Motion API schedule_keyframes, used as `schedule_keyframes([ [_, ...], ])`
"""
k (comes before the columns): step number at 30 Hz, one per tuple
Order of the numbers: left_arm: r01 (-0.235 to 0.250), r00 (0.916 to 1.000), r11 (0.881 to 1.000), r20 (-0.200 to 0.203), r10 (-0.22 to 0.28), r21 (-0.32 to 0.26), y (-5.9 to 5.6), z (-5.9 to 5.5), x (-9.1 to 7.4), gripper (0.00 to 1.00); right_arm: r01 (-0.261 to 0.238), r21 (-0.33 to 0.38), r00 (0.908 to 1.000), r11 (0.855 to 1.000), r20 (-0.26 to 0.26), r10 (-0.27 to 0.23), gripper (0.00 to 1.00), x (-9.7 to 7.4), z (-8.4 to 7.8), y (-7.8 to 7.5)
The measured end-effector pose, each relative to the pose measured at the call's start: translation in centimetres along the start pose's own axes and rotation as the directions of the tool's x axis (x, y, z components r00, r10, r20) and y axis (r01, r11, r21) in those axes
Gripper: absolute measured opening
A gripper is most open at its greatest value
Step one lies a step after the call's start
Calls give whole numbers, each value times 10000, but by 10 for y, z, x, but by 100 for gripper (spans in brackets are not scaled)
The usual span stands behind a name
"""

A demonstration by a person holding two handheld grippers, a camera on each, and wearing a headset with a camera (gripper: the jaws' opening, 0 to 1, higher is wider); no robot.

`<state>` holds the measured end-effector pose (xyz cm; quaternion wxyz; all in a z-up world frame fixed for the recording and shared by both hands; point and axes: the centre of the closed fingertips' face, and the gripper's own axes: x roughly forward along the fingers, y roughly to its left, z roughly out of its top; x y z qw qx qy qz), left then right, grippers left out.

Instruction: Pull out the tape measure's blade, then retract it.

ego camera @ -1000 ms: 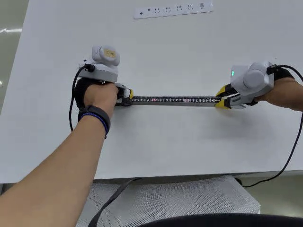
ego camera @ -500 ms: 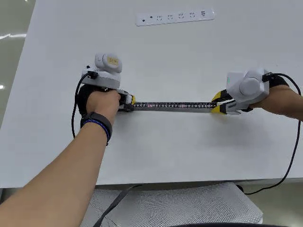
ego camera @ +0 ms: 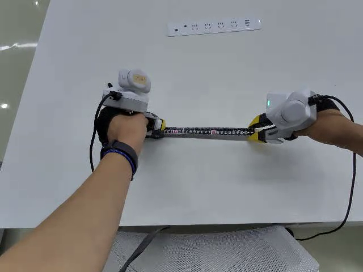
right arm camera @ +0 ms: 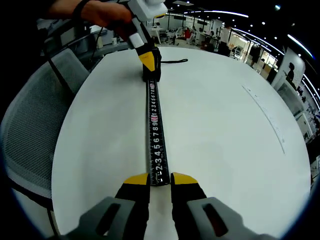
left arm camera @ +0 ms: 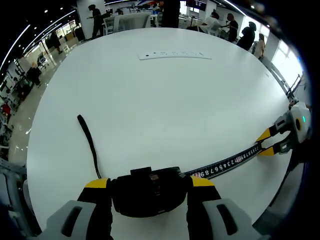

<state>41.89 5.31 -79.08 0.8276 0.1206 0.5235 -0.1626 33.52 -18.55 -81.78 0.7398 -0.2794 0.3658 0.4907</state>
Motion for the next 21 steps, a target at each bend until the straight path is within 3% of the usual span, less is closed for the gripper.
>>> schedule_keyframes([
  [21, -19, 10000, 10000, 83, 18, 48, 1, 0, 1, 57, -150, -229, 9997, 9996, 182, 154, 15, 13, 22, 6],
])
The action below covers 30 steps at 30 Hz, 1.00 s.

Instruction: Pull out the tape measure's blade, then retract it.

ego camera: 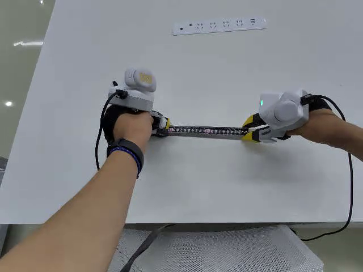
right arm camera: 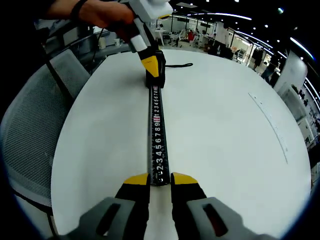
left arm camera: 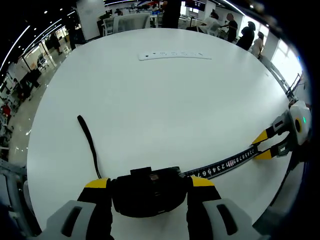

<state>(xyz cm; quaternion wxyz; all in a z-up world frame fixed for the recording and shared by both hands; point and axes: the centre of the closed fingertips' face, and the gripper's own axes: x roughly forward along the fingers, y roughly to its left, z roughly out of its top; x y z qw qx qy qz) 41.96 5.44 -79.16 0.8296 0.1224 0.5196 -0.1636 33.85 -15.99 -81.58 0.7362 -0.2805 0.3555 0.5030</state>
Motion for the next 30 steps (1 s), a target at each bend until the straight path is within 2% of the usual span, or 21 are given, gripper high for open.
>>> schedule_keyframes([
  [10, 4, 10000, 10000, 95, -4, -6, 0, -1, -1, 57, -72, -101, 9999, 9999, 99, 73, 15, 7, 10, 1],
  [30, 69, 9998, 10000, 163, -69, -5, -1, -1, -1, 57, -229, -184, 9997, 9996, 69, 230, 15, 16, 19, 2],
])
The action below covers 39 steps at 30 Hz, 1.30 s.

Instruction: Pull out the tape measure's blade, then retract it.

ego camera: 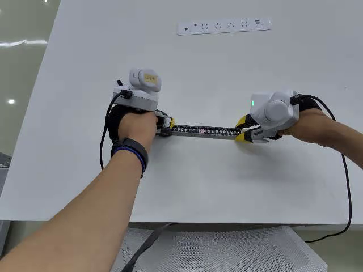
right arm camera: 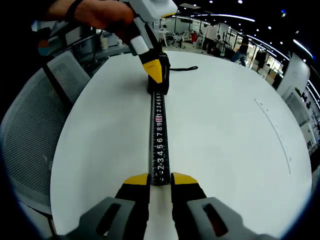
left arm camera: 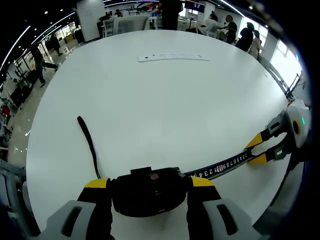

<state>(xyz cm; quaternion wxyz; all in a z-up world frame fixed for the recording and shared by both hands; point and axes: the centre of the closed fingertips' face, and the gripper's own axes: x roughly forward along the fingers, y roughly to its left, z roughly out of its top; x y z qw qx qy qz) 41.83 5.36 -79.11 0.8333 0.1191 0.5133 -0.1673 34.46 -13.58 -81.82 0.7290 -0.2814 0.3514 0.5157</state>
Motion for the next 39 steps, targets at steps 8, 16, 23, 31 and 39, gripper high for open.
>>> schedule_keyframes([
  [8, -22, 10000, 10000, 13, 22, 3, 0, 0, -1, 57, -53, -107, 10000, 9999, -21, 52, 15, 0, 1, 0],
  [16, -32, 10000, 10000, 18, 32, -5, -1, 0, -2, 57, -55, -185, 10000, 9998, 8, 55, 15, 2, 3, 0],
  [23, -20, 10000, 10000, 35, 20, -17, -1, 0, -3, 57, -86, -327, 9999, 9994, 65, 88, 15, 5, 7, 0],
  [31, -28, 10000, 10000, 40, 29, -12, -2, 0, -4, 57, -107, -374, 9998, 9992, 136, 112, 15, 9, 13, 1],
  [39, -1, 10000, 10000, 66, 1, -16, -2, 0, -3, 57, -166, -507, 9995, 9986, 262, 180, 15, 17, 24, 1],
])
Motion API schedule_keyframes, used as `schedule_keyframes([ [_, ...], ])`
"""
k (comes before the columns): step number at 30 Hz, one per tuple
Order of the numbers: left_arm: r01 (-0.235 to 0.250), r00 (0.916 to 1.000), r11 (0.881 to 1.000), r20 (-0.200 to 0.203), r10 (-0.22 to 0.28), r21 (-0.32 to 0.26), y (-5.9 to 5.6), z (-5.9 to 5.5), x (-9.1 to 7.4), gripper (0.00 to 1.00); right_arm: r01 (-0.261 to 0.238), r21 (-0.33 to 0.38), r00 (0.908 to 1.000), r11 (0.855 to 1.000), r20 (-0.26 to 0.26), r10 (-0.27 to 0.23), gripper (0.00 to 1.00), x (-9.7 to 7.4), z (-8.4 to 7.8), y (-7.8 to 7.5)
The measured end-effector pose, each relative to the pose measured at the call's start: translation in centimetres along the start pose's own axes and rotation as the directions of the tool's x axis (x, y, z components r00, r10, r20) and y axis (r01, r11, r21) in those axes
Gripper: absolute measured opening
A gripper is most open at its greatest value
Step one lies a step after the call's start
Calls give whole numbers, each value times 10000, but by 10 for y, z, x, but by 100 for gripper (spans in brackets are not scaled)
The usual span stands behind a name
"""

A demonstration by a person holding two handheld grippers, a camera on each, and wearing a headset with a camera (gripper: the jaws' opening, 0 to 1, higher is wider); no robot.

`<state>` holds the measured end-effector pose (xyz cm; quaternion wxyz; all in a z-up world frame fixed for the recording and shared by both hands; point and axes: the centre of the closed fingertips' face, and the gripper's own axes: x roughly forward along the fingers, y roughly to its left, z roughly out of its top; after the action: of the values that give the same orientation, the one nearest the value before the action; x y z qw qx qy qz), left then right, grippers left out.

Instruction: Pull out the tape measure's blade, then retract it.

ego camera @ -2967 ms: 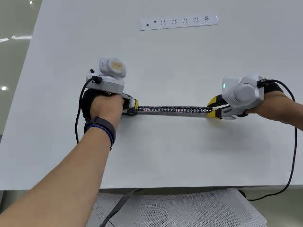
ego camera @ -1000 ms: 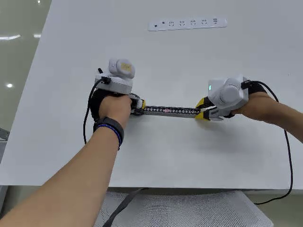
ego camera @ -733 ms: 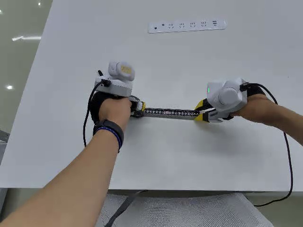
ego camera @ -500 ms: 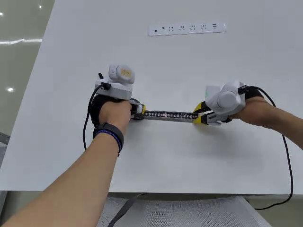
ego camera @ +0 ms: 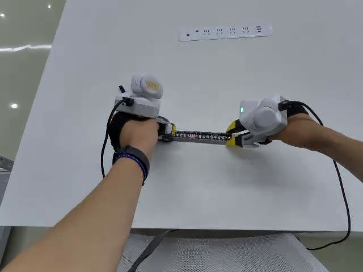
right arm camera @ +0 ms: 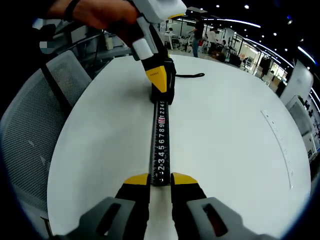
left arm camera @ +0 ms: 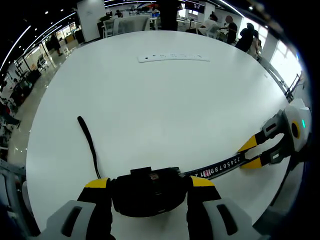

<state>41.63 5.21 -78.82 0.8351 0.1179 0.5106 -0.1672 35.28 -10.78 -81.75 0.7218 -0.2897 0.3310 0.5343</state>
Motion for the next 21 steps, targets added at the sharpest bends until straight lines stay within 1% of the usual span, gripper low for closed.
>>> schedule_keyframes([
  [9, 23, 10000, 10000, -4, -23, -9, 2, 1, 2, 57, -111, -24, 9999, 9999, 36, 111, 15, 3, 4, 0],
  [15, 37, 10000, 10000, 1, -37, 14, 2, 0, 3, 57, -271, -140, 9996, 9995, 83, 273, 15, 10, 14, 1],
  [21, 43, 10000, 10000, 17, -43, 8, 3, 0, 4, 57, -376, -223, 9992, 9990, 110, 379, 15, 15, 20, 1],
])
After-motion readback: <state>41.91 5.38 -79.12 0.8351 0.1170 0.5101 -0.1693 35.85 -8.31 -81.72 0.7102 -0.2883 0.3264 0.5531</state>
